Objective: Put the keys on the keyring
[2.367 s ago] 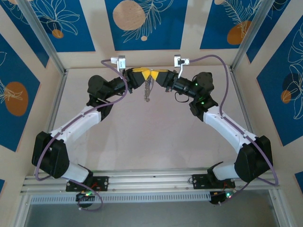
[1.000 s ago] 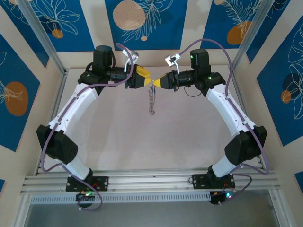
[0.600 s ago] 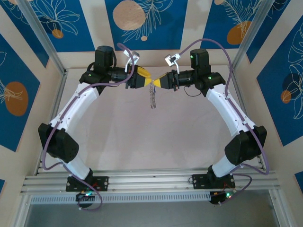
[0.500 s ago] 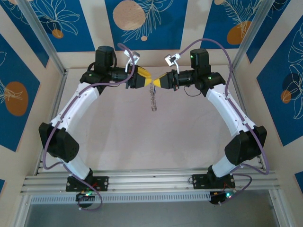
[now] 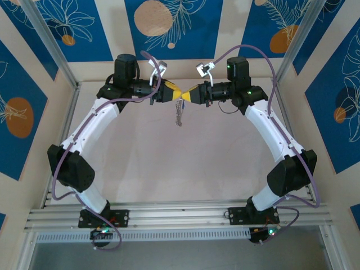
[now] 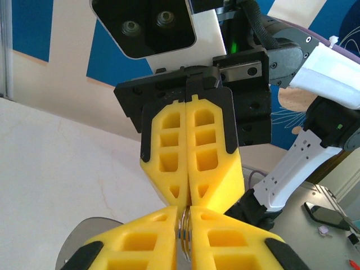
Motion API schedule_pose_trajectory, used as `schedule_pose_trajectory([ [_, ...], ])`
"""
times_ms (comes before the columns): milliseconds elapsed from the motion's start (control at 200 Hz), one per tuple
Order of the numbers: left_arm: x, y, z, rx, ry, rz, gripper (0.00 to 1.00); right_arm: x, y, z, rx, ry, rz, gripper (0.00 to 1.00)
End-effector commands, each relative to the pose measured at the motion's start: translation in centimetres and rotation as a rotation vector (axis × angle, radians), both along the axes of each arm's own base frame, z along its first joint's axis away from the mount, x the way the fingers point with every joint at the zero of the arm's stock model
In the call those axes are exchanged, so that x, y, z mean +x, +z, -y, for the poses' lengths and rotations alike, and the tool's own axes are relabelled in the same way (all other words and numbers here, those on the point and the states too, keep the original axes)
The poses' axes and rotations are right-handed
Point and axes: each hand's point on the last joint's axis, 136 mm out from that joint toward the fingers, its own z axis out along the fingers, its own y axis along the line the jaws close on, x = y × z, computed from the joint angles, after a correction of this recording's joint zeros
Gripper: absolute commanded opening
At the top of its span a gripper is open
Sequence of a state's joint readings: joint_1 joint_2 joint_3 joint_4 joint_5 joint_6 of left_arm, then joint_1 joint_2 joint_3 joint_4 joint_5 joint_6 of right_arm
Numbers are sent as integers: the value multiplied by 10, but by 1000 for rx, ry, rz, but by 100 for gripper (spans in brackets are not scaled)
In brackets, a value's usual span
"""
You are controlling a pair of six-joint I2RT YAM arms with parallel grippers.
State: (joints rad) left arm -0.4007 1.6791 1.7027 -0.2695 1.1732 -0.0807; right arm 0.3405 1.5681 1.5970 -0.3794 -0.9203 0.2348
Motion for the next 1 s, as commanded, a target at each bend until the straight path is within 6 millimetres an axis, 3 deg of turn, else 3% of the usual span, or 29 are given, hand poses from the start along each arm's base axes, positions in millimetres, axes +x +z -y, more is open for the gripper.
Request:
schedule_pose_trajectory([
  [0, -6, 4, 5, -20, -37, 18, 12, -9, 8, -2, 22, 32, 11, 0],
  [190, -11, 0, 7, -22, -68, 6, 11, -7, 9, -2, 21, 25, 16, 0],
  [355, -16, -3, 7, -30, -96, -8, 0, -4, 10, -1, 21, 11, 17, 0],
  [540, -15, 1, 8, -67, -89, -6, 0, 2, 11, 3, 22, -24, 14, 0],
  [660, -2, 8, 8, -109, -4, -2, 0, 3, 17, 13, 39, -54, 19, 27],
  [740, 6, 13, 5, -147, 69, 5, 0, 0, 22, 22, 56, -75, 30, 37],
  [995, 10, 33, -4, -252, 166, 2, 0, -10, 21, 45, 77, -204, 61, 42],
])
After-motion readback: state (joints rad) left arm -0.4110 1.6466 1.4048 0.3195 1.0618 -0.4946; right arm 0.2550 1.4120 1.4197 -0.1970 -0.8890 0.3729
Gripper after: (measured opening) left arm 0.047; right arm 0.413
